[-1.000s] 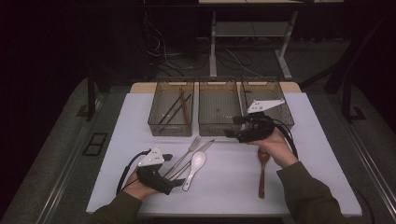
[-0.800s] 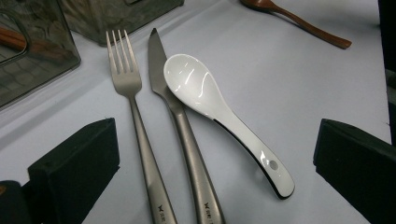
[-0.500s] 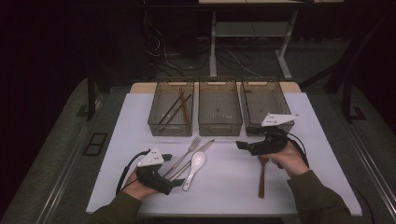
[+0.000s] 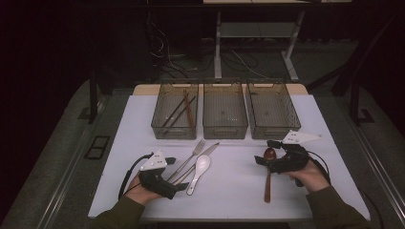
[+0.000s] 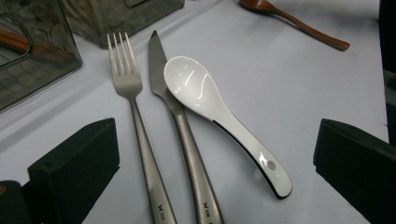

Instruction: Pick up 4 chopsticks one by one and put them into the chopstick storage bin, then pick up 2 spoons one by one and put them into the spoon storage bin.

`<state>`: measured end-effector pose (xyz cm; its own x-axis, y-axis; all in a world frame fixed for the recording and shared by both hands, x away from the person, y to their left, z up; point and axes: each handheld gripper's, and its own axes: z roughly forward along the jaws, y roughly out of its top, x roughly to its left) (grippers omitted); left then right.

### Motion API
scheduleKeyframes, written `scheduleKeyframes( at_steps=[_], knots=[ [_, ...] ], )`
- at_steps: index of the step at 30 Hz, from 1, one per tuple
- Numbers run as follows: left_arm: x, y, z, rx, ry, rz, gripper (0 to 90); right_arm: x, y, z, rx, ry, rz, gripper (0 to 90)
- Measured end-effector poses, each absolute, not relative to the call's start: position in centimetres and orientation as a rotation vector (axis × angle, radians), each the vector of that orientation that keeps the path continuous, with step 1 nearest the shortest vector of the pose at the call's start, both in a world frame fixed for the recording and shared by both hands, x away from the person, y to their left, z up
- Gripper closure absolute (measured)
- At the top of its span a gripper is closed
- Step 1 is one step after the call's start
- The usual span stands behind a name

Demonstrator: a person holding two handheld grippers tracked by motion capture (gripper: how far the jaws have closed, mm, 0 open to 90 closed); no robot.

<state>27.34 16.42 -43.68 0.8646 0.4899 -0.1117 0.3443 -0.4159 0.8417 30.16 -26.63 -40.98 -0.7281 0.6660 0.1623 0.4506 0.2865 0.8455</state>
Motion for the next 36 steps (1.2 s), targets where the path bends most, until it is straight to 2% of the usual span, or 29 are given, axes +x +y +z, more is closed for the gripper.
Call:
scheduleKeyframes(
  at_steps=[18,36],
  knots=[
    [27.4,16.6,-43.7,2.041,0.622,0.193,0.0,26.6,-30.2,-43.9,1.087,2.304,1.281,13.6],
    [27.4,16.7,-43.8,2.046,0.629,0.192,0.0,28.8,-30.4,-43.6,1.223,2.328,1.198,11.7]
  ],
)
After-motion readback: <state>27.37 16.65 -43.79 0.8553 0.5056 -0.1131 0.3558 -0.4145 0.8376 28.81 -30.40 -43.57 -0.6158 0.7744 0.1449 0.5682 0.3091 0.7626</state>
